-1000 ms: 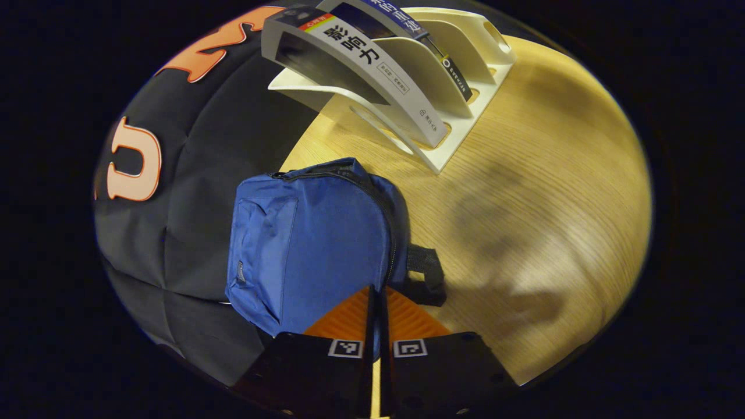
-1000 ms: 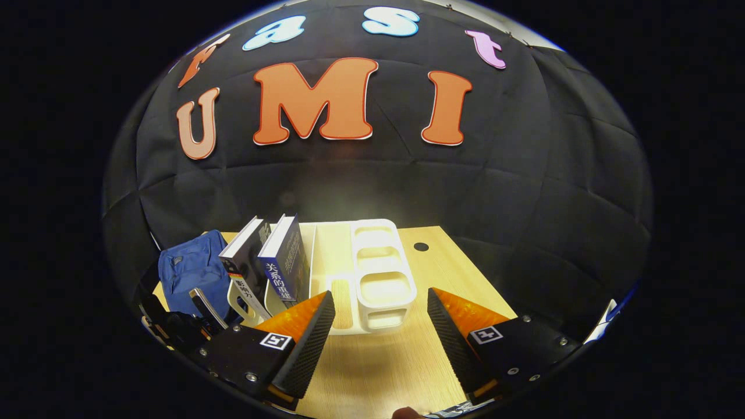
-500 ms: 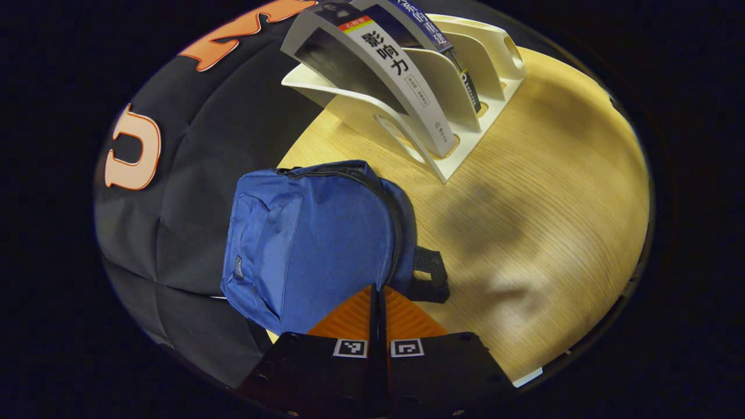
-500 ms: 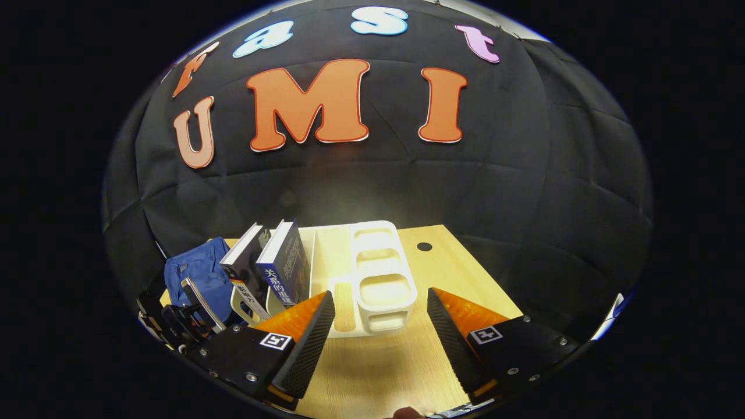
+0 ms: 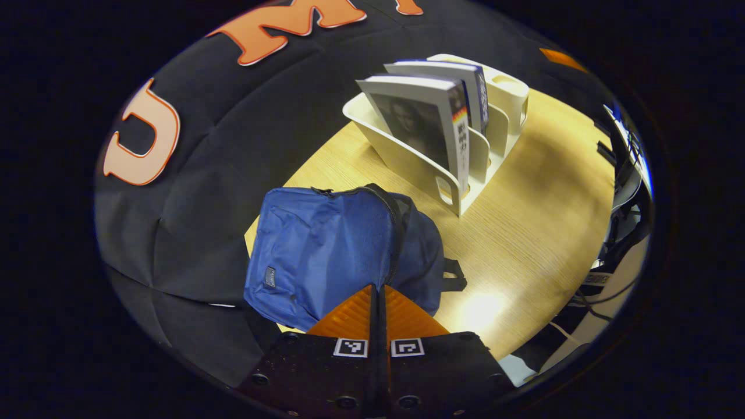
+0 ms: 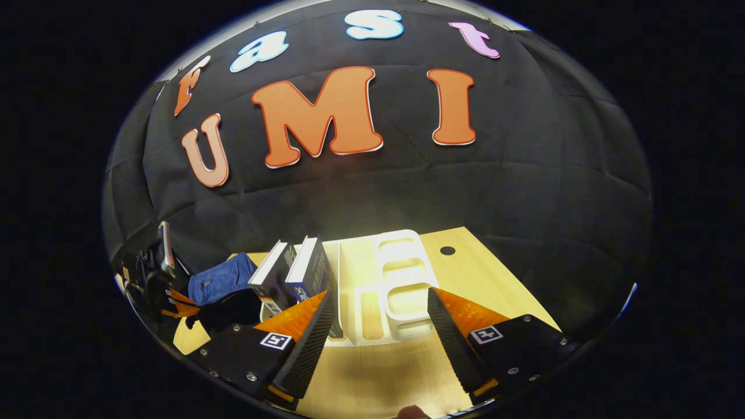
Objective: Open the schoolbag, grab two books from the bookshelf and put them into the schoolbag.
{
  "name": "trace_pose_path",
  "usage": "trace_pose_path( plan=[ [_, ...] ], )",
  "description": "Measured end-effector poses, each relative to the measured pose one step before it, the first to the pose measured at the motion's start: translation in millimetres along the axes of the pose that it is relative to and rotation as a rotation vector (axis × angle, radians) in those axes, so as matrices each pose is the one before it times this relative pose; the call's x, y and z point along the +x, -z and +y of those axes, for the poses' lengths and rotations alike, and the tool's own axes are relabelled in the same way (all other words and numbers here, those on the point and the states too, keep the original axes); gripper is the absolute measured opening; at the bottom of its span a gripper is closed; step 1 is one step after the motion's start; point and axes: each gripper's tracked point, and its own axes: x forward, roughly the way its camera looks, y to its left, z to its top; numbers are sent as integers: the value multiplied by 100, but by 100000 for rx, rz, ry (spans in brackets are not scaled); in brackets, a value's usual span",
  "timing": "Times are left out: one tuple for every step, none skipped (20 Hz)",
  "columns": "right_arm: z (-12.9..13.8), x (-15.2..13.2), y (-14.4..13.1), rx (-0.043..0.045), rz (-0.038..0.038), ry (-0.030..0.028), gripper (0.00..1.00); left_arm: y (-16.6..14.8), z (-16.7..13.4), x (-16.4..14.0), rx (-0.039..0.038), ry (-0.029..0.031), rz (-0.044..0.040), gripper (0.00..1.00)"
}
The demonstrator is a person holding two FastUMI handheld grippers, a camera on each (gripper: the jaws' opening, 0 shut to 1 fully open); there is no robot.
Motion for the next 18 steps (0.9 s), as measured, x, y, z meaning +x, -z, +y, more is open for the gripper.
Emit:
trace_pose_path(
  plan=[
    [584, -239, -202, 1472, -491, 909, 95, -348, 1302, -487, 334, 2286, -1251, 0],
    [705, -225, -282, 980, -793, 1131, 95, -196, 1478, -510, 697, 1284, -1042, 0],
    [684, -142, -304, 422, -1195, 913, 95, -466, 1751, -314, 859, 756, -1001, 1],
    [819, -130, -298, 316, -963, 651, 95, -488, 1830, -629, 911, 602, -1257, 1],
    [934, -90, -128, 582, -543, 369, 95, -407, 1601, -279, 634, 333, -1665, 1],
    [953, -117, 26, 846, 161, 186, 95, -226, 1630, -151, -6, 566, -1379, 1],
    [931, -107, 117, 1315, 185, 145, 95, -302, 1373, -98, -351, 663, -1361, 1],
    [1074, 3, 159, 1401, -61, -483, 95, -5, 1307, 67, 200, 787, -230, 1],
    [1149, -60, 70, 1474, 128, -740, 95, -150, 1107, 25, 239, 980, -315, 0],
    [1009, -139, 414, 1100, 858, -1143, 95, -124, 1061, 197, 1063, 304, -777, 1],
    [1042, 12, 221, 630, 1405, -1287, 95, -92, 997, 206, 2478, -211, 41, 0],
    [970, 152, 377, 398, 1972, -1149, 95, -26, 1057, 220, 2867, -682, 316, 1],
    [999, 191, 402, 50, 2397, -1329, 95, -294, 963, 321, 2817, -1609, -214, 0],
    [991, 166, 344, -837, 2440, -1046, 95, -288, 1133, 165, 2728, -2328, -475, 1],
    [837, 338, 33, -1912, 2357, -393, 95, -485, 1132, 133, 2320, -2455, -1175, 1],
    [843, 486, 173, -3338, 2533, -159, 95, -321, 734, 166, 1218, -1038, -751, 1],
    [746, 718, 83, -4611, 3373, 310, 95, -303, 437, 132, 382, -505, -1006, 0],
    [634, 652, 89, -5137, 4536, 814, 95, -61, 360, -1, -67, 62, -762, 1]
  ],
)
